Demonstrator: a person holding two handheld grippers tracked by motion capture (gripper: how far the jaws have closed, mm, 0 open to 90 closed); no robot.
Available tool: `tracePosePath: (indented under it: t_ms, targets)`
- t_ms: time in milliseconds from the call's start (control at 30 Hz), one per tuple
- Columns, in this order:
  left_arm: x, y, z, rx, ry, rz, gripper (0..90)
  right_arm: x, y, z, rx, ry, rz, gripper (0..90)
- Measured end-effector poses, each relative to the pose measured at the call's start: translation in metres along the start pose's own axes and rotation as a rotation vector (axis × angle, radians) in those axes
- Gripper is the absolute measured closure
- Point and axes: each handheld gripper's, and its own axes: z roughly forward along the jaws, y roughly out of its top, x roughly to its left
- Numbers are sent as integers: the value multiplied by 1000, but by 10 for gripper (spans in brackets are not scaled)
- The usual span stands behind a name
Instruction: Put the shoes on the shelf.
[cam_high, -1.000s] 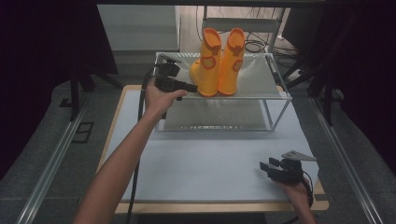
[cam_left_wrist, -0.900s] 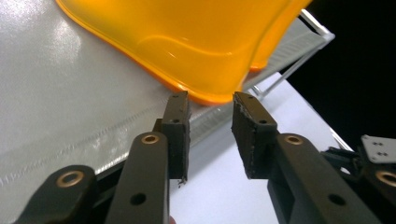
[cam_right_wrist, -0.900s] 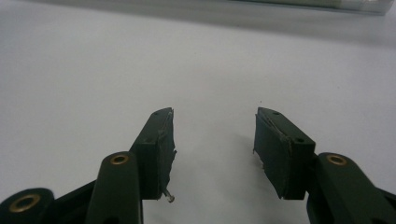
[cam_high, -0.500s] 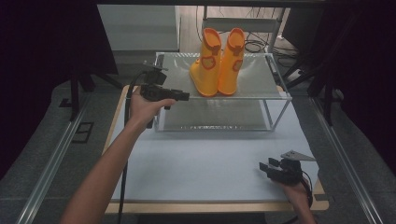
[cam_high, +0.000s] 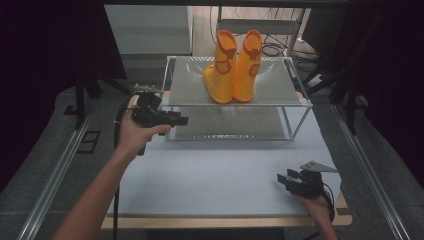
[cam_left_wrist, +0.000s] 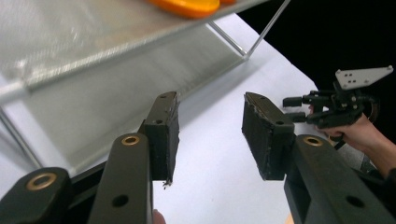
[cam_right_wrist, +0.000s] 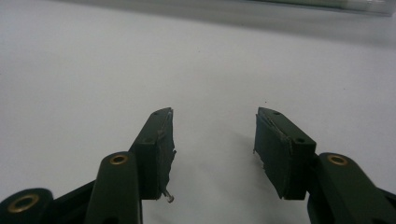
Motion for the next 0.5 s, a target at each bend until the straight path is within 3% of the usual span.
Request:
tracePosePath:
  t_ms: [300,500]
  targets:
    - [3,-50,-12,-8,-4,-20,554,0,0,0,-1,1,-2,470]
    - [11,-80,-11,-10,-4,-54,554,1,1,1,3,0,-3,471]
